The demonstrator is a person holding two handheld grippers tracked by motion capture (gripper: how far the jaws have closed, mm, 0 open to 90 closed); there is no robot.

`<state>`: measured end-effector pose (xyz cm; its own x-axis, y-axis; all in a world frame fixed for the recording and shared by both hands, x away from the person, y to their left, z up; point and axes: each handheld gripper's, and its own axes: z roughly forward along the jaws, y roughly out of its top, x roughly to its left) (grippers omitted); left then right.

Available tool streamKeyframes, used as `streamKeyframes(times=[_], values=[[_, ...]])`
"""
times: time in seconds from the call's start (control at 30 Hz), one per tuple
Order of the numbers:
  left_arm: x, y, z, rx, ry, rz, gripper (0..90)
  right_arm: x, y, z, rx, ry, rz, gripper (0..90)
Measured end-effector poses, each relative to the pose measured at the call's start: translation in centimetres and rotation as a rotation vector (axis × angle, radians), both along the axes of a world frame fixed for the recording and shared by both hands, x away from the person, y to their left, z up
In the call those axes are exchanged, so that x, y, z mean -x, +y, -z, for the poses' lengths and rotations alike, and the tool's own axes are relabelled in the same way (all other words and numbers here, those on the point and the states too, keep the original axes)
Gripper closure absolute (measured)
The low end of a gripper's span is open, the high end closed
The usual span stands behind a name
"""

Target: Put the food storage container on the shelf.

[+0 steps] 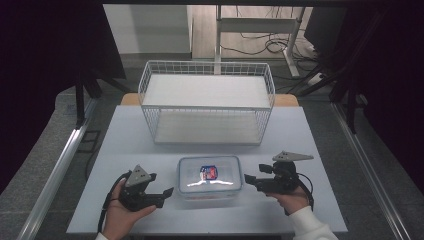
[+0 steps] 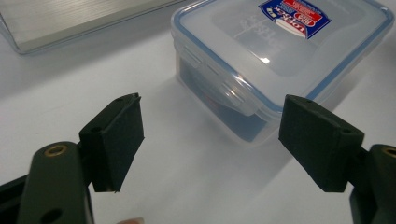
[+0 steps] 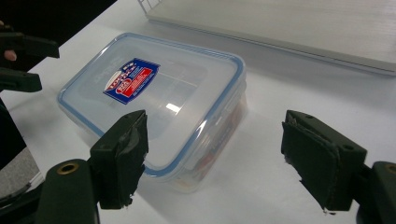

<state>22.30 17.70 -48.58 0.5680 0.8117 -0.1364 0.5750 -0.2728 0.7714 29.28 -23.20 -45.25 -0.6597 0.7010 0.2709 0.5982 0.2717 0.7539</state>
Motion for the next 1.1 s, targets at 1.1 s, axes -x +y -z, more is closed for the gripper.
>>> streamKeyframes(times=[1.1], values=[[-6.7,0.0,1.2,0.34,0.327,0.021,19.3,-1.2,2.1,0.4,0.043,-0.001,-0.051,19.2]])
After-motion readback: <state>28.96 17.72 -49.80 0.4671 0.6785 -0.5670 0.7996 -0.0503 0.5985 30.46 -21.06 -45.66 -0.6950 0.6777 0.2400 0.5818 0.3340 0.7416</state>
